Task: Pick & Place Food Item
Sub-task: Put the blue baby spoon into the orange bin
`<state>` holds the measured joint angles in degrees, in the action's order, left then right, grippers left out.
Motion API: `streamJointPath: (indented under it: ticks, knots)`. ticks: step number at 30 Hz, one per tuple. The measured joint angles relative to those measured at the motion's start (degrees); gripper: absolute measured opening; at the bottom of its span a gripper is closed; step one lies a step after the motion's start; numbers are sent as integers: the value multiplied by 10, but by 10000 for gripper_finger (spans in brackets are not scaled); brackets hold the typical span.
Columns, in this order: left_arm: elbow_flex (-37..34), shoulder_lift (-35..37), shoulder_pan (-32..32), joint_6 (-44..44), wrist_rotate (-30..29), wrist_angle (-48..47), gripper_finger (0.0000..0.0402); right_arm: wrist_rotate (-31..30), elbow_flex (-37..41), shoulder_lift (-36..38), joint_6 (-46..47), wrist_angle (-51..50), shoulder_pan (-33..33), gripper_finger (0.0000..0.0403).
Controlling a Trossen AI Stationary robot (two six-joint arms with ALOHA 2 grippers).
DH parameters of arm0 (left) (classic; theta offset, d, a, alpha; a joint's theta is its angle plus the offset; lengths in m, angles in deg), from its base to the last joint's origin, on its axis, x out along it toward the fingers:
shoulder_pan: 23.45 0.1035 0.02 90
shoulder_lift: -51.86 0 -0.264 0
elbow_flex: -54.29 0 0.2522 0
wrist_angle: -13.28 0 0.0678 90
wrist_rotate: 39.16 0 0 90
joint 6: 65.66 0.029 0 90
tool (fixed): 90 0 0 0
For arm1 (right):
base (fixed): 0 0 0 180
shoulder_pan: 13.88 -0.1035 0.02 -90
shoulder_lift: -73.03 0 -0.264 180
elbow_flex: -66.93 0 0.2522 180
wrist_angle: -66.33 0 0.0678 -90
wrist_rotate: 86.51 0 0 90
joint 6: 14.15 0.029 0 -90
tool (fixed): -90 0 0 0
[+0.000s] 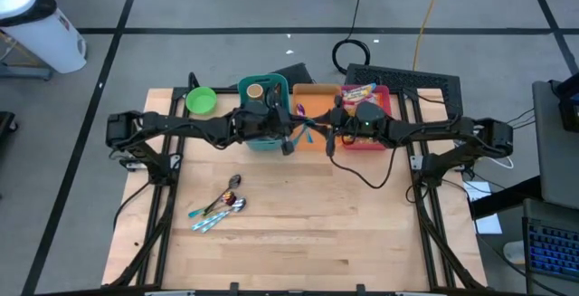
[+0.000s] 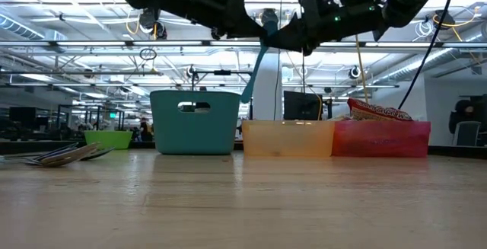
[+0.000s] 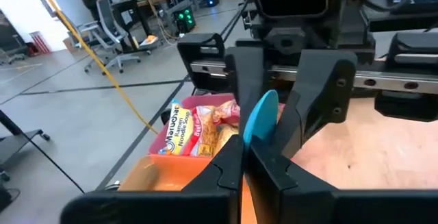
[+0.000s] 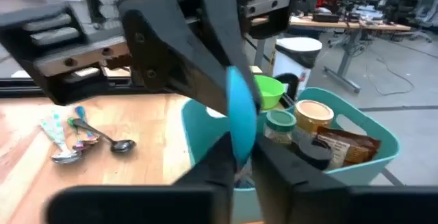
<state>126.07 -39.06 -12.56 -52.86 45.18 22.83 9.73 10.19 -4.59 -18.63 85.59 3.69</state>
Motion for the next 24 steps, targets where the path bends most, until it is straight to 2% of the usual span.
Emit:
streamJointPath:
  ticks: [3,9,12,17,21,24]
  knots:
    - [0,0,0,0,-4,-5,18,-2,0,1,-8,-8,0,10]
    - [0,0,-2,-9,-19,0,21,-3,0,3,-8,-10,1,6]
    - [0,3,-8,-15,-41,1,40,-4,0,3,-10,-11,1,5]
    - [-1,46,-17,-34,-55,-31,123,-2,0,3,-13,-34,10,3]
    - [0,113,-16,-58,-43,-137,194,-1,1,2,-12,-56,30,3]
    - [-15,148,-7,-67,-21,-186,233,-2,1,-3,-9,-65,58,3]
